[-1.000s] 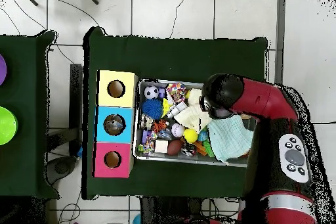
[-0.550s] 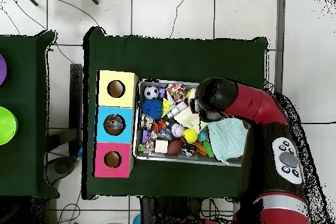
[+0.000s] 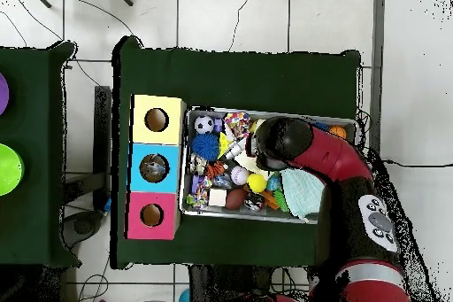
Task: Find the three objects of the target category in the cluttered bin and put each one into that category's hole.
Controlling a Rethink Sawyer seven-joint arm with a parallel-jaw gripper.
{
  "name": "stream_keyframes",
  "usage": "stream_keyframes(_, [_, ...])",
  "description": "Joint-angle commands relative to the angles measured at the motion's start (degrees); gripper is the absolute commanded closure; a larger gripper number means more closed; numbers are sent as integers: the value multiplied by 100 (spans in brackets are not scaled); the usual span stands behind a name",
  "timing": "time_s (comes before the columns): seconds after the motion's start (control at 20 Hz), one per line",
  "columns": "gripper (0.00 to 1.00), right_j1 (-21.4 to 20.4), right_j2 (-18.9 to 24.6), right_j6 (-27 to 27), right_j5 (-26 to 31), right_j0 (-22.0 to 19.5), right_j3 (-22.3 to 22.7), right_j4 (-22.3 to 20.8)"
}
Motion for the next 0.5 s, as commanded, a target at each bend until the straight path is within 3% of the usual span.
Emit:
stream_keyframes(0.05, [0, 267, 588, 1201, -515, -25, 830, 405])
stream_keyframes(0.5, [0, 191, 513, 1386, -718, 204, 1146, 677])
